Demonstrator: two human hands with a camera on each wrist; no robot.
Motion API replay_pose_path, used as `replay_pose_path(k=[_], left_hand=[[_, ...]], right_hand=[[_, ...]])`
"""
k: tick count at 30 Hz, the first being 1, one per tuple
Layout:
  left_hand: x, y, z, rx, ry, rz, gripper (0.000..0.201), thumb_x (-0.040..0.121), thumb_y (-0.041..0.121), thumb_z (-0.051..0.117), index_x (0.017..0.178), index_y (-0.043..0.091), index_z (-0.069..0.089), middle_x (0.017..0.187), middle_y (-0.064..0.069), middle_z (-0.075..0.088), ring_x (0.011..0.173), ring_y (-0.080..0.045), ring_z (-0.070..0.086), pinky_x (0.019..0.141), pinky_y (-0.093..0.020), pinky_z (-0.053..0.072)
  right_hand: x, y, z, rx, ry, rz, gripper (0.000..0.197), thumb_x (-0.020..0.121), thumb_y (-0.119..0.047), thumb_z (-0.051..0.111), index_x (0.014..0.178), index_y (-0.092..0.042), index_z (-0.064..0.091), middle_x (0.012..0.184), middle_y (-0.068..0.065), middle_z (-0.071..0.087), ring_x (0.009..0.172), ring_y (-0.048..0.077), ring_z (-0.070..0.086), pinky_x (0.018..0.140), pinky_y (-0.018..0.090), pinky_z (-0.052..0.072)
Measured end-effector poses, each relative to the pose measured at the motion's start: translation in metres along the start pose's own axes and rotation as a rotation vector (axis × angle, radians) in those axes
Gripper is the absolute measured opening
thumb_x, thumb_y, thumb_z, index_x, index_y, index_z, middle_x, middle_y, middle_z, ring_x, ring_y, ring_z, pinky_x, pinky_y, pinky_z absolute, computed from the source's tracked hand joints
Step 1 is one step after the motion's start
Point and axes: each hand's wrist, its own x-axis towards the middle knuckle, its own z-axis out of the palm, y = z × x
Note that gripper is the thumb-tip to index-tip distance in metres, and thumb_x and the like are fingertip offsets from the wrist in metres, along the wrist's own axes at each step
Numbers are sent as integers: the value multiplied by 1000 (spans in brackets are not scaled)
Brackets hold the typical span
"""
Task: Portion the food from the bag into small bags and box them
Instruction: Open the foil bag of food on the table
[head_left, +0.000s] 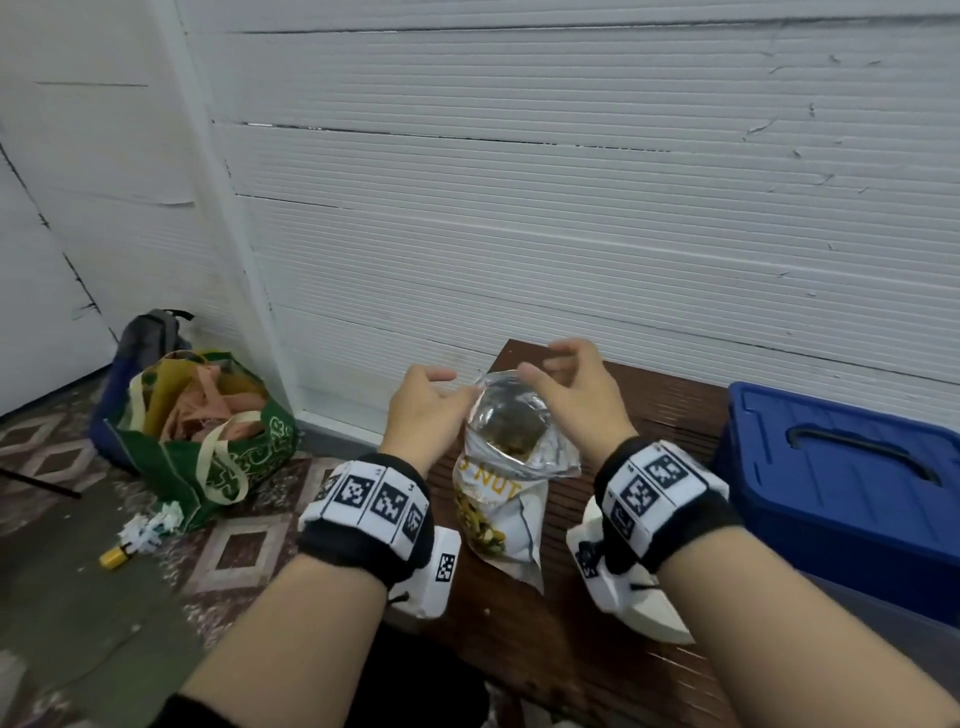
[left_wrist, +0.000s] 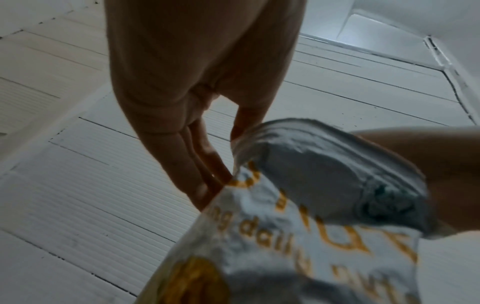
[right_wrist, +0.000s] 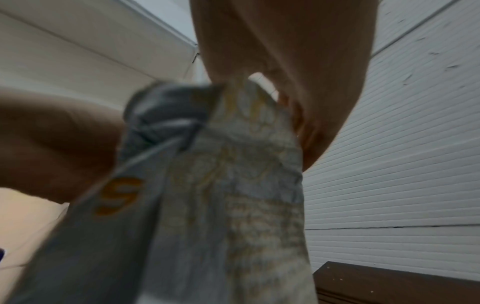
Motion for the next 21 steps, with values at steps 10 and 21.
replay_pose_path(k=[10,21], left_hand=[[24,-14,22,-194,-35,-175,25,92,11,60,111,21,47,109,-10,59,94,-23,62,73,-33,54],[24,-14,16,-83,-127,-181,42,83,36,72,115,19,52,113,-5,59,101,-23,61,85,-37,52]], right_hand=[[29,25,10,15,-161,139,20,89,-8,62,82,-23,50,67,5,53,50,17,46,48,26,38],[13,47,19,533,114,547,19,88,7,56,88,-12,53,90,13,61,80,25,60,85,44,53]])
